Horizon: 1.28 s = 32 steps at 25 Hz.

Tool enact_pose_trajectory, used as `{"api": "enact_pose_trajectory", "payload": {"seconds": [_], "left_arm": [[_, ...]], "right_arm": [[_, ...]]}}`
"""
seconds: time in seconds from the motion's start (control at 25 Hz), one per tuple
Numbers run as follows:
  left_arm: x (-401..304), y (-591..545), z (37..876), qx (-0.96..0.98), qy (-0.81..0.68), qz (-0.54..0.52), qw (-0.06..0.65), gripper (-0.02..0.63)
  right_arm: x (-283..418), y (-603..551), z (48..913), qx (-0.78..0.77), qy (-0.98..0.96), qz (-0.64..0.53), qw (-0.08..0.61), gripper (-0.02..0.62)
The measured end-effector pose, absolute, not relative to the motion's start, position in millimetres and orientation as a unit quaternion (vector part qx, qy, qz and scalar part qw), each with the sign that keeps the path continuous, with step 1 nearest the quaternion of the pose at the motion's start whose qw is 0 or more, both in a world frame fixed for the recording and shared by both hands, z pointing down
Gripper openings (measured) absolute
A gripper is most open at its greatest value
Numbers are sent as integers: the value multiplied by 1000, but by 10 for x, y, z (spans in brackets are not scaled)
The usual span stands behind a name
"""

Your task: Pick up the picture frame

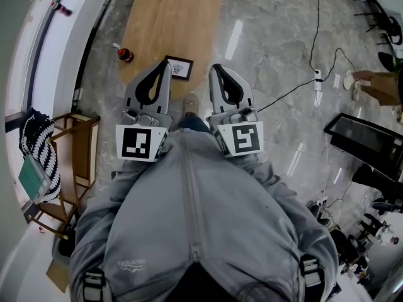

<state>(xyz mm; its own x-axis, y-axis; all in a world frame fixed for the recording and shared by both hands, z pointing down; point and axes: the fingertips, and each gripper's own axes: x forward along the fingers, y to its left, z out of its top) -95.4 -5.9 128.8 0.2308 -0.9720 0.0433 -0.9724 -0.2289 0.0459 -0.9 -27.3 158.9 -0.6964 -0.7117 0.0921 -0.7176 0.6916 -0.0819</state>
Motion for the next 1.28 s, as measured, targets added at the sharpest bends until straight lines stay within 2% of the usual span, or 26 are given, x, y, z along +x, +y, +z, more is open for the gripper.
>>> {"api": "enact_pose_trajectory", "payload": {"seconds": [0.48, 1.28], "left_arm": [[-944, -746, 1361, 761, -648, 7, 36, 17], [-1327, -892, 1203, 783, -620, 21, 40, 17]], "right_arm": [[-75, -1038, 1671, 352, -933, 68, 29, 32], [-478, -1092, 1398, 370, -927, 64, 3, 32]]}}
